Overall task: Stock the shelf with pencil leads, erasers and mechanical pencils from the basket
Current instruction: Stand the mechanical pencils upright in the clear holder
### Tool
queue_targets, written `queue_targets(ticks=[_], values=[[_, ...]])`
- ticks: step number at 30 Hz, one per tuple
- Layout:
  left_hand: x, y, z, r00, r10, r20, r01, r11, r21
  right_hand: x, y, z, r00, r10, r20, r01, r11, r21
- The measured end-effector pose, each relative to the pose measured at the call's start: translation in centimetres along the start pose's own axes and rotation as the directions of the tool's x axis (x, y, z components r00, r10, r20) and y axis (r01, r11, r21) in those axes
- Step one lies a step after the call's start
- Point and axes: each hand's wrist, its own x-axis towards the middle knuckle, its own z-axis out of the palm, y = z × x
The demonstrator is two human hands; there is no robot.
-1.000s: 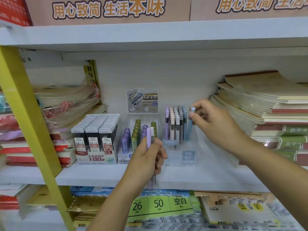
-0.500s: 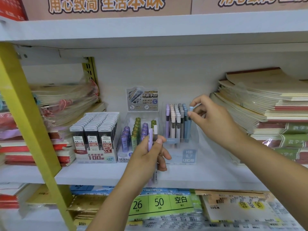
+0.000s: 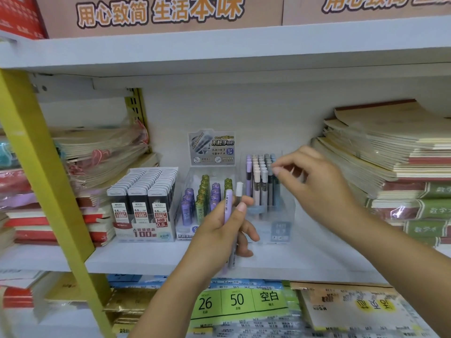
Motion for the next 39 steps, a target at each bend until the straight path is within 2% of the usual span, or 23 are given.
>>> queue_targets(ticks=[2,4,6,11,16,20,23,25,27,31,39], values=[[-0.1,0.3,0.2,0.998,0.015,0.053,-0.015,1.0,-0.012,-0.5,-1.4,0.1,0.988,0.07,0.14,-0.097,0.976,0.197],[-0.1,0.5,0.4,0.995,0.021,0.098,-0.018,0.999,-0.033,-0.9,-2.3,0.3,0.942,0.149,0.302,-0.252,0.907,0.338],[-0.2,0.7,0.7,0.991,0.024,0.131,-0.019,0.999,-0.038,-1.1,-2.6,0.4,0.919,0.186,0.347,-0.337,0.829,0.447],[-0.4,0.5,0.6,0.989,0.011,0.147,-0.01,1.0,-0.005,-0.5,-2.0,-1.0,0.912,0.361,0.195,-0.401,0.685,0.608],[-0.2,0.2,0.6,0.993,-0.022,0.114,0.023,1.0,-0.003,-0.6,-1.9,-1.5,0.908,0.329,0.259,-0.418,0.663,0.621],[-0.1,0.1,0.4,0.996,-0.065,0.059,0.068,0.997,-0.044,0.2,-1.3,-3.0,0.948,0.318,-0.018,-0.222,0.7,0.679],[0.2,-0.1,0.0,0.993,-0.115,0.018,0.116,0.99,-0.082,0.8,-0.5,-3.4,0.97,0.228,-0.082,-0.141,0.808,0.572],[0.3,-0.4,-0.2,0.995,-0.098,-0.001,0.098,0.994,-0.047,0.8,0.0,-2.6,0.983,0.177,-0.046,-0.144,0.902,0.408],[0.3,-0.8,-0.4,0.998,-0.059,-0.013,0.059,0.998,0.004,0.5,0.3,-1.6,0.988,0.153,0.009,-0.15,0.951,0.272],[0.2,-1.0,-0.6,0.999,-0.03,-0.033,0.032,0.999,0.033,-0.2,0.6,-0.6,0.988,0.142,0.055,-0.151,0.963,0.223],[0.1,-0.8,-0.7,0.999,-0.025,-0.04,0.028,0.997,0.069,-0.6,-0.2,-0.3,0.989,0.112,0.093,-0.131,0.963,0.234]])
